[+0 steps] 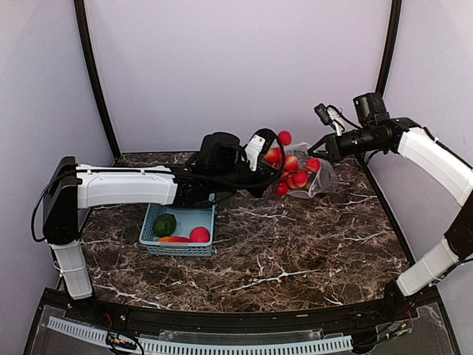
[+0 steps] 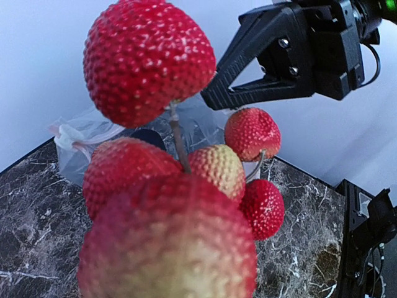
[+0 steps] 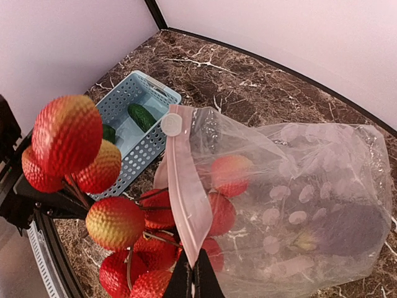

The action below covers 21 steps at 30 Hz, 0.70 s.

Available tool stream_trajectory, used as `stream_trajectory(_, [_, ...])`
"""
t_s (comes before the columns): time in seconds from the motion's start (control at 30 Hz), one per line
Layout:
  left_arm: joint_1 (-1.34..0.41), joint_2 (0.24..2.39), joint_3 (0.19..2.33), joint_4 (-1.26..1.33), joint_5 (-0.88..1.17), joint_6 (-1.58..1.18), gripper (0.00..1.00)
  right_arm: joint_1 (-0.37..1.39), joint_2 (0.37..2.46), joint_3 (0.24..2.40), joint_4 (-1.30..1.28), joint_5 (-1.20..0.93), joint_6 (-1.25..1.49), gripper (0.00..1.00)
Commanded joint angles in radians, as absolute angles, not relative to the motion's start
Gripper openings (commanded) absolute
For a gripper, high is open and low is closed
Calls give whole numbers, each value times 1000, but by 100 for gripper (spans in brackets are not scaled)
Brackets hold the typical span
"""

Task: Place the food in the zip-top bag and seal the zipper
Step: Place the fake fruit in the zipper food storage bag.

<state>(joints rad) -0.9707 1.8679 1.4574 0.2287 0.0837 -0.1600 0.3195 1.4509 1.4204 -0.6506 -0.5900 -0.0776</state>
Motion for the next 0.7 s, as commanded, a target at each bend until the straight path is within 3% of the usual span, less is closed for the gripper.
stream_trajectory(0.0, [-946,1831,1470,297,99,-255,1,321,1426,1396,-616,-569,-90,0])
stream_trajectory(0.33, [-943,1889,1571,202,104,-287,1,322,1431,1433,-627,-507,-77,0])
stream_trajectory(0.67, [-950,1989,1686,154,174,-237,1,321,1420,1442,-632,-611,-28,0])
